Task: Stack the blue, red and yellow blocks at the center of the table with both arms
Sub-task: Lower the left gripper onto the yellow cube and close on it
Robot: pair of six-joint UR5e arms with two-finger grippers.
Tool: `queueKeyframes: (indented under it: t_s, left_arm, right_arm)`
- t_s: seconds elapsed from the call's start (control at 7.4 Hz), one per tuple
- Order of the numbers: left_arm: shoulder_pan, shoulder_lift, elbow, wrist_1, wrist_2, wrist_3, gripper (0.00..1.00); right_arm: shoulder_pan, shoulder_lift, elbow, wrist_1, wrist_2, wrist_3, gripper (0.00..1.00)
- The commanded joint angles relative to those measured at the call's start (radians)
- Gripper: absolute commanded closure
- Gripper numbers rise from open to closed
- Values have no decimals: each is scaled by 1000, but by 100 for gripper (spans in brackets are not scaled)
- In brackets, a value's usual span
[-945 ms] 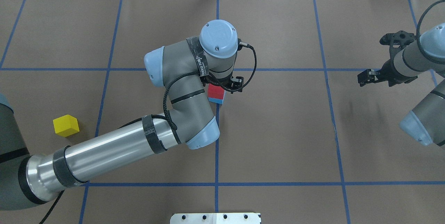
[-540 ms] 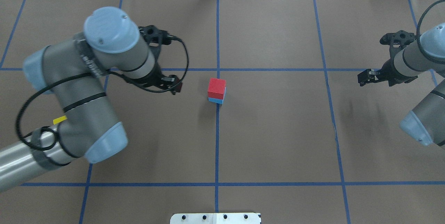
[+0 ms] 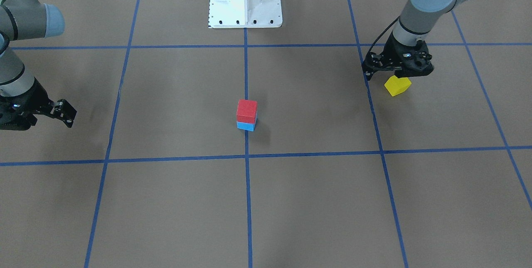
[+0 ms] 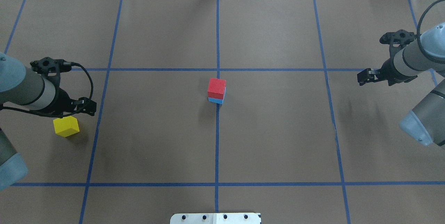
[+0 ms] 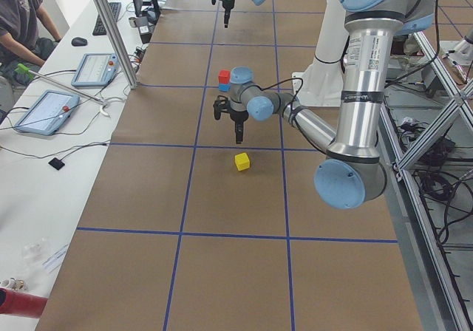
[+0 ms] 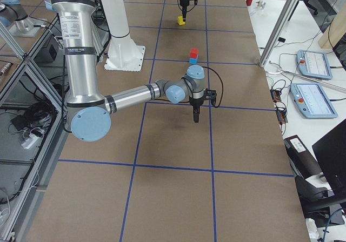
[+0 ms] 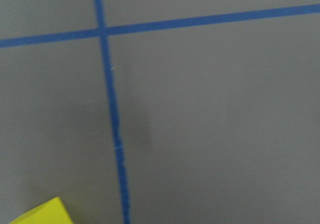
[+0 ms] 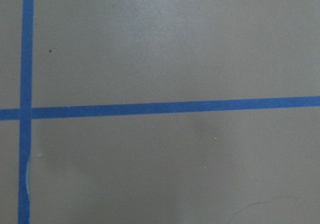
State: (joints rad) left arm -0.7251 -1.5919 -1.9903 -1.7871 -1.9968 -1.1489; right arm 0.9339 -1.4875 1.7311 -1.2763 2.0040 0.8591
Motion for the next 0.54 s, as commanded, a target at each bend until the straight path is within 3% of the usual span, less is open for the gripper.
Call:
queueKeyframes:
  t_s: [0.0, 0.41]
  left_arm:
    - [0, 78, 43, -98, 0, -168, 1]
    - [4, 64, 97, -144, -2, -212, 1]
  right_arm:
    - [-1, 1, 4, 2, -1, 0, 0]
    - [0, 1, 12, 2, -1, 2, 0]
